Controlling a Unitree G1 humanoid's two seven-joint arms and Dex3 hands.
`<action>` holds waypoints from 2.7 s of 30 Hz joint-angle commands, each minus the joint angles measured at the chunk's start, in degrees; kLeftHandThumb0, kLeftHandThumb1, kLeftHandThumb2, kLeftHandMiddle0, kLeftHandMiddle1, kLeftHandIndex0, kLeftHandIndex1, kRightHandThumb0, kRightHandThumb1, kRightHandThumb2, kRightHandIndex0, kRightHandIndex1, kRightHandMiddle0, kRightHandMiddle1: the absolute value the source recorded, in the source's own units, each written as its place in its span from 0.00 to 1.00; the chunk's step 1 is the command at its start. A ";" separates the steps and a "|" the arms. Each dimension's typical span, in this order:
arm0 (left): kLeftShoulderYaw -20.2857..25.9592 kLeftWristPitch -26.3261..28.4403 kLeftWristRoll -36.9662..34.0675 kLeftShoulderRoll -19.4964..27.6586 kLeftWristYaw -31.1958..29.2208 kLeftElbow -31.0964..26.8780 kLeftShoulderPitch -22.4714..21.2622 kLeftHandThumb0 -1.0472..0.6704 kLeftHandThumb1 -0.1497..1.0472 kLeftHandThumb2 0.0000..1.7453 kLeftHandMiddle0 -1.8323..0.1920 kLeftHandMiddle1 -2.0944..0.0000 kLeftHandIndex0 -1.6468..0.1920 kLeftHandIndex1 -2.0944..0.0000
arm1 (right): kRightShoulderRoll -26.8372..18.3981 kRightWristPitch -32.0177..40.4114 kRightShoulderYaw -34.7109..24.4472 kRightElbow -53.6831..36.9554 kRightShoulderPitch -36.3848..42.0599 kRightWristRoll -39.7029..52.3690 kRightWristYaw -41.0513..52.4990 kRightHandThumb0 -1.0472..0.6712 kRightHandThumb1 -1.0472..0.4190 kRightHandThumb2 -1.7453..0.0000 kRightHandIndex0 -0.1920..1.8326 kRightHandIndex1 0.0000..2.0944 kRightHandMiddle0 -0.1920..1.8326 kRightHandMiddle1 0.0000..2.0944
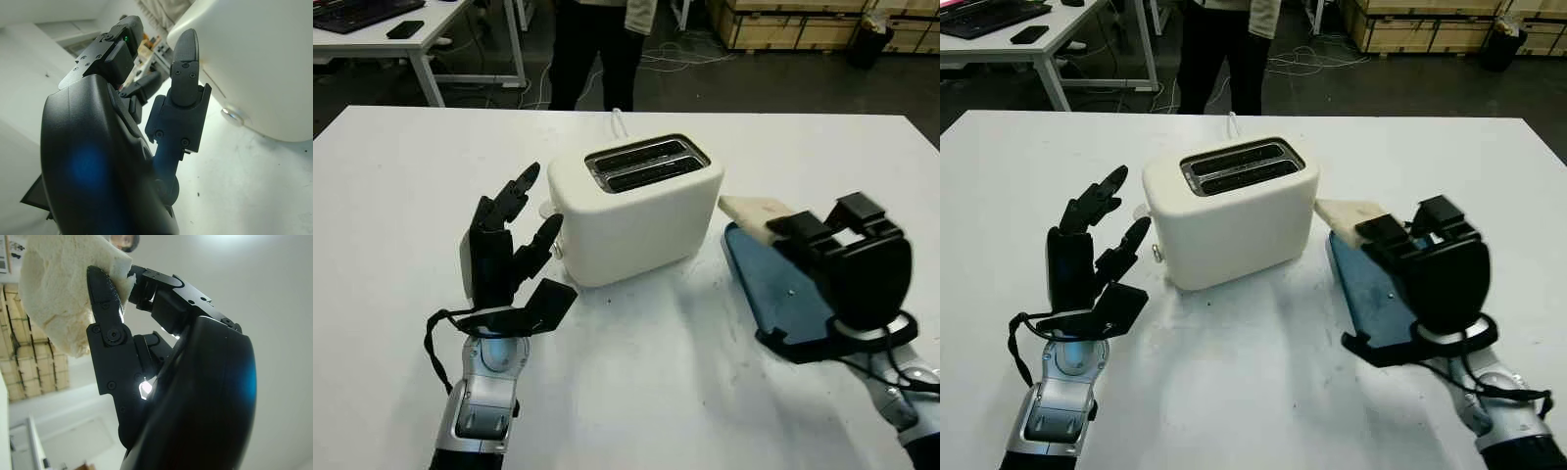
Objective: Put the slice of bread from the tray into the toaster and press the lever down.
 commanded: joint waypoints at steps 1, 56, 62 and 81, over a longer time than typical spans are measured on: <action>-0.04 -0.80 -0.44 0.00 0.36 0.41 0.08 0.35 0.89 0.11 0.76 0.53 0.57 0.97 | -1.92 -3.64 -2.75 -2.02 -0.36 6.51 4.50 0.37 0.09 0.99 0.55 0.78 0.56 0.60; -0.46 -1.11 -0.02 0.16 1.99 1.43 -0.12 0.36 0.89 0.12 0.77 0.53 0.57 0.97 | 11.11 -3.02 9.21 63.01 -84.00 40.83 93.98 0.36 0.09 0.94 0.60 0.81 0.56 0.74; -0.54 -1.25 0.32 0.04 2.50 1.89 -0.23 0.35 0.89 0.11 0.76 0.53 0.57 0.97 | 11.64 -2.01 8.73 62.14 -85.79 41.11 97.12 0.32 0.09 0.95 0.63 0.77 0.57 0.72; -0.47 -0.73 -0.35 -0.46 2.11 1.50 -0.25 0.34 0.89 0.12 0.78 0.51 0.57 0.97 | 9.79 11.89 7.05 45.12 -83.22 42.42 102.46 0.31 0.09 0.96 0.61 0.81 0.54 0.76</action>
